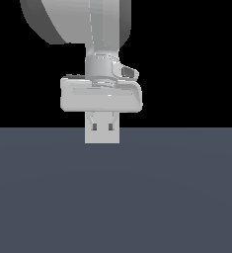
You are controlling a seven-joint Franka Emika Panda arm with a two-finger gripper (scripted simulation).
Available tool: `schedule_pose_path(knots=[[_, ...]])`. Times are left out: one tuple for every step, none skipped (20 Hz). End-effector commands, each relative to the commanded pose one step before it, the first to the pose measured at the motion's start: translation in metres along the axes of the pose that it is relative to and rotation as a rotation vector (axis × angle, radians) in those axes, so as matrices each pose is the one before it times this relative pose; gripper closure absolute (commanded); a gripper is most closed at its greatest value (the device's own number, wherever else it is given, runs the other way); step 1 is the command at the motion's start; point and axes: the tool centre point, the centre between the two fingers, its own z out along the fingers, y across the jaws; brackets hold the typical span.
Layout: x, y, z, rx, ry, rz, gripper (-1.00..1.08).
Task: Plug the charger into the wall socket.
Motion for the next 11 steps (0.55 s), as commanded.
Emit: schedule_pose_path(knots=[[0.00901, 0.00000, 0.00028, -0.00004, 0.00029, -0.00003, 1.08], [0.00295, 0.00000, 0.00014, 0.00000, 0.00000, 0.00000, 1.08], [0.00261, 0.00000, 0.00012, 0.00000, 0.00000, 0.00000, 1.08], [0.00228, 0.00001, 0.00011, 0.00000, 0.00000, 0.00000, 1.08], [0.00196, 0.00001, 0.00009, 0.00000, 0.00000, 0.00000, 1.08], [0.00164, 0.00001, 0.00007, 0.00000, 0.00000, 0.00000, 1.08], [0.00133, 0.00001, 0.00005, 0.00000, 0.00000, 0.00000, 1.08], [0.00102, 0.00001, 0.00004, 0.00000, 0.00000, 0.00000, 1.08], [0.00072, 0.00001, 0.00002, 0.00000, 0.00000, 0.00000, 1.08], [0.00042, 0.00001, 0.00001, 0.00000, 0.00000, 0.00000, 1.08], [0.00014, 0.00000, 0.00000, 0.00000, 0.00000, 0.00000, 1.08]])
